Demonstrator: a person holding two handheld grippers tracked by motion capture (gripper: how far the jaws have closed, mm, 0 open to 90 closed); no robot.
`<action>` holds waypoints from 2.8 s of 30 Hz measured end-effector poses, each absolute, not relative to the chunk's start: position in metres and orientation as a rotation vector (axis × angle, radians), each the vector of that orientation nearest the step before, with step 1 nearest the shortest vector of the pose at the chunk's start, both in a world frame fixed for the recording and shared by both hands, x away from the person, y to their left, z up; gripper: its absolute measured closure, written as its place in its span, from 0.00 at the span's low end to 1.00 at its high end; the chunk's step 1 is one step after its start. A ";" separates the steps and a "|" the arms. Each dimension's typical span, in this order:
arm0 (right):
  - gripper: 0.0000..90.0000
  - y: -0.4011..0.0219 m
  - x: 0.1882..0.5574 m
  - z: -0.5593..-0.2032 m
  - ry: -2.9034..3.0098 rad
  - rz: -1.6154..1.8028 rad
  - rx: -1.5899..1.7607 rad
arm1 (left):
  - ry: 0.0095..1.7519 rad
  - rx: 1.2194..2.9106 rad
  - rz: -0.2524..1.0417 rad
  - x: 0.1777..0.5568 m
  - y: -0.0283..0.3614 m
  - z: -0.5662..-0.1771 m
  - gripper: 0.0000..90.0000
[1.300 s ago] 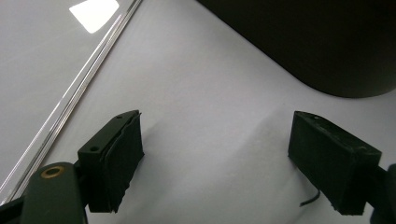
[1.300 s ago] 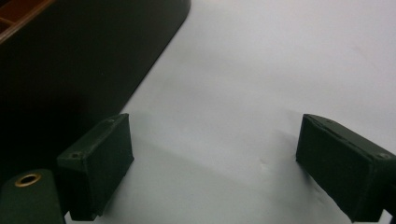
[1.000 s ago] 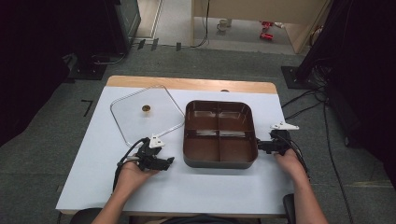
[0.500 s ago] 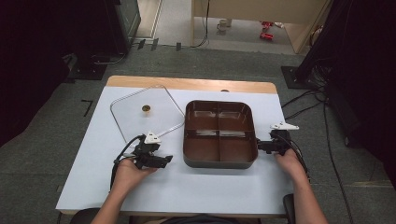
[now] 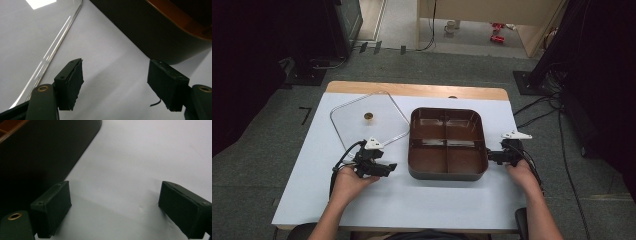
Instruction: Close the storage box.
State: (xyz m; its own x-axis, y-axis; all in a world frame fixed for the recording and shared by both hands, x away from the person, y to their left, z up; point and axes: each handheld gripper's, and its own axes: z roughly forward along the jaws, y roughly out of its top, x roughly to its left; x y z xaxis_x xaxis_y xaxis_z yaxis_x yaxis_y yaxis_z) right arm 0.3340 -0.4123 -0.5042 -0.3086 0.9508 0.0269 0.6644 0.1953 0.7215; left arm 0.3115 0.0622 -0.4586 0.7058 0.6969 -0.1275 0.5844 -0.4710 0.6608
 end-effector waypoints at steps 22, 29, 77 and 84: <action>0.12 -0.412 0.334 -0.504 2.050 0.894 1.508 | 0.973 2.206 0.274 0.345 0.070 -0.434 0.32; 0.11 -0.412 0.334 -0.504 2.050 0.895 1.507 | 0.979 2.179 0.257 0.357 0.076 -0.432 0.32; 0.11 -0.412 0.334 -0.504 2.047 0.897 1.507 | 1.139 2.012 0.353 0.459 0.125 -0.447 0.49; 0.11 -0.412 0.334 -0.504 2.047 0.896 1.507 | 1.187 1.998 0.338 0.466 0.128 -0.461 0.49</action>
